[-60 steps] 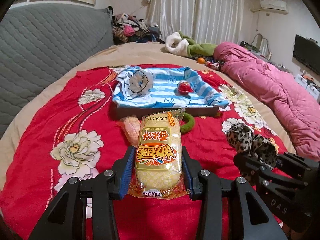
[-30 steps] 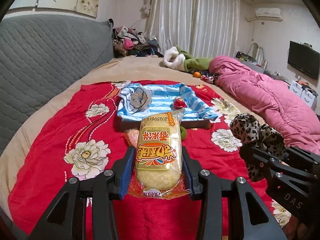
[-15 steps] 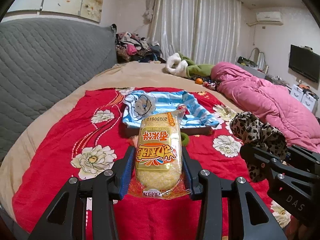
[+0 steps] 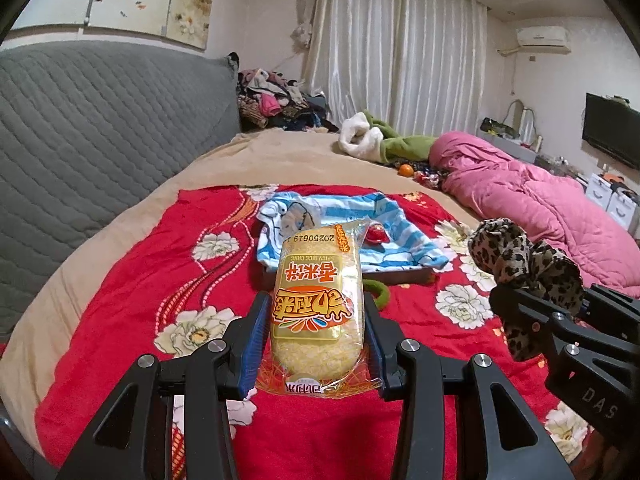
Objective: Organize objects
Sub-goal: 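Lift the bun and leopard scrunchie and carry both over the striped shirt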
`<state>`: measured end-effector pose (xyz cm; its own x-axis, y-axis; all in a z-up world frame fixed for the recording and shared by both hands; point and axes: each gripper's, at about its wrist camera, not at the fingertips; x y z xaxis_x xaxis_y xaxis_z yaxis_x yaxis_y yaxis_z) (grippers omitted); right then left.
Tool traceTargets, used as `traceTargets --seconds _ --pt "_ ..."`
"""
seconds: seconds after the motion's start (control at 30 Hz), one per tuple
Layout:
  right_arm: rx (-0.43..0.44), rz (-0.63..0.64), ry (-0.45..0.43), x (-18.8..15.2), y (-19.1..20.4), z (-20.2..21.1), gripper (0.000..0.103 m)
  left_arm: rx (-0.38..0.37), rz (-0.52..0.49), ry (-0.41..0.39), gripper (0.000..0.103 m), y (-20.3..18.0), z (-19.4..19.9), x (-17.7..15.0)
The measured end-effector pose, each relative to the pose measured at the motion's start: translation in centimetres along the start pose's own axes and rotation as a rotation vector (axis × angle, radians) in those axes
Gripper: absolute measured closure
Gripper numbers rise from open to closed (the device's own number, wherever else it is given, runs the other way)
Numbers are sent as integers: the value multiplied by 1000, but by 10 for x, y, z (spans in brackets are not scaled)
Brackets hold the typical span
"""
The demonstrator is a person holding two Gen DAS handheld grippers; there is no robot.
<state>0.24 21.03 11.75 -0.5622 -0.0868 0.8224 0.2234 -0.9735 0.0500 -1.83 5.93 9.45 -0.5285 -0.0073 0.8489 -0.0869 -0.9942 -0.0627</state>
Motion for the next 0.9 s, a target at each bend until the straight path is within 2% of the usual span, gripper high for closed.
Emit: traceTargets --seconds 0.47,0.9 --pt "8 26 -17 19 5 -16 74 -8 -17 4 58 1 -29 16" --pt "34 15 -2 40 -2 -52 74 -2 -23 28 58 3 -68 32"
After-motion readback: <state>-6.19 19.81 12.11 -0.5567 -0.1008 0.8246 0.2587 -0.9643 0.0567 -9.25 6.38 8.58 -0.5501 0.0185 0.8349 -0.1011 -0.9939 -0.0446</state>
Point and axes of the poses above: each gripper's, at about its wrist camera, not at the fingertips, and z roughly against the way its jaws point, y to its left, x to its top, and after that the axes turned 1 degree about -z, right-handed
